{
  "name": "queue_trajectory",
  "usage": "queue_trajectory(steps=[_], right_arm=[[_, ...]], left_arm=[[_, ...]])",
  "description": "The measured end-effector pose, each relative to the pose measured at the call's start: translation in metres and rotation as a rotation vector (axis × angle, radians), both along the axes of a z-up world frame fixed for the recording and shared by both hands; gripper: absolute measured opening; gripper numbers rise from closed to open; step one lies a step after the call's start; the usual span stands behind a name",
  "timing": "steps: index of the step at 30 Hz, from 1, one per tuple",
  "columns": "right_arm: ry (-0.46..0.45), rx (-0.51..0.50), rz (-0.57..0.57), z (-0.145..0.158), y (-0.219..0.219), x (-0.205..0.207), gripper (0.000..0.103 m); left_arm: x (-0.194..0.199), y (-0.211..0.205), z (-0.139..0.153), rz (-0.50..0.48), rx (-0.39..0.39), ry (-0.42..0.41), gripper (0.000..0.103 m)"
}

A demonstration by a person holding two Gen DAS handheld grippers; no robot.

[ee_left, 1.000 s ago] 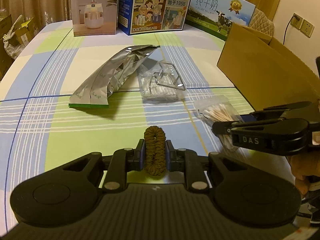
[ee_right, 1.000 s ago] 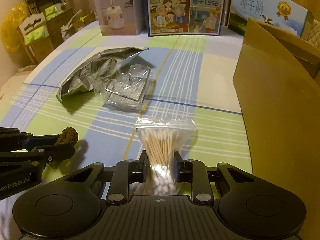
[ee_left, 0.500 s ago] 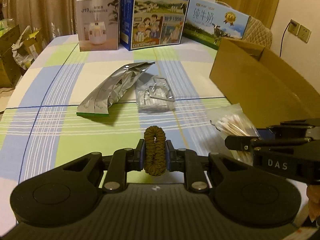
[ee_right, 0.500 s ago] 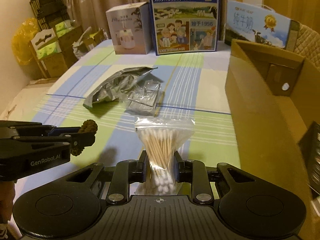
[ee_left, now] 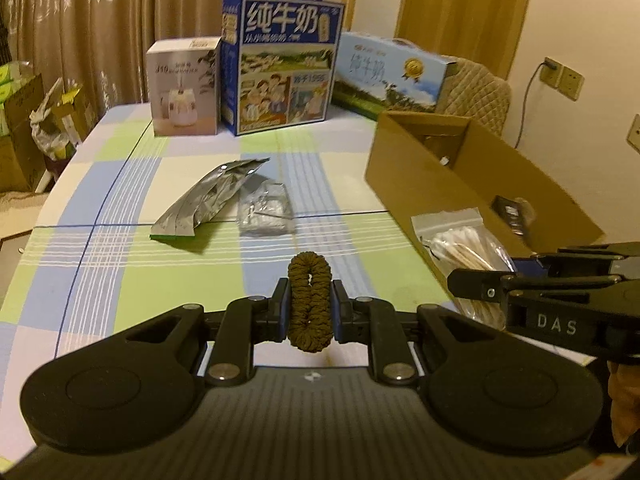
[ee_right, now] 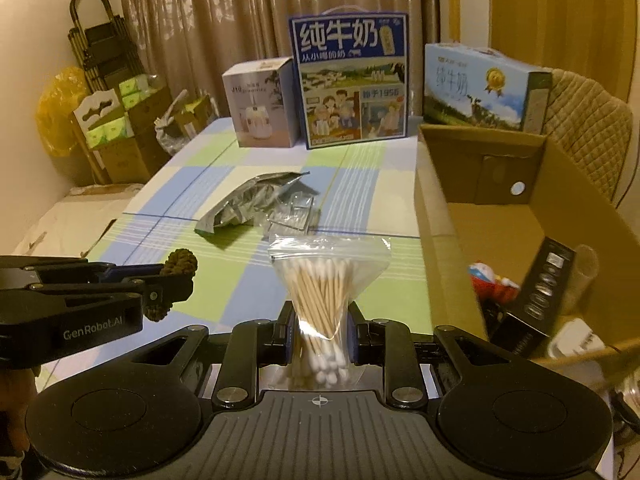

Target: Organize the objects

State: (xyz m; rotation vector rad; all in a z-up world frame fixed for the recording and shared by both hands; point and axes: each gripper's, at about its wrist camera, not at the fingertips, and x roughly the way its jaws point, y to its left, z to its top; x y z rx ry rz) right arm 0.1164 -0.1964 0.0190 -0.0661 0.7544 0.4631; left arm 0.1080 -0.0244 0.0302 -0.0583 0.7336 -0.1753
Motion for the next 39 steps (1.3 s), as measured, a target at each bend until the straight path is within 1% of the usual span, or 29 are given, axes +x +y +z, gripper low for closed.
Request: queue_trajectory(steps=[9,16,25,39], right_arm=[[-0.034,0.013,-0.019,0.022,-0.025,-0.036,0.022],[-0.054,0.021,-0.047,0.033,-0.045,-0.052,0.021],[-0.068,0.031,-0.093,0.041,-0.071,-0.057,0.021],[-0.076,0.046,-0.125,0.046,-0.088,-0.056,0.021]], left_arm=[[-0.035,-0.021,0.021,-0.026,-0.012,-0.019,0.016],[-0.048,-0.036,0.029,-0.048,-0.038,-0.02,0.016],[-0.051,-0.056,0.037,-0.083,-0.044,-0.027,0.016],[-0.051,-0.07,0.038,-0.103,-0.042,-0.02,0.016]])
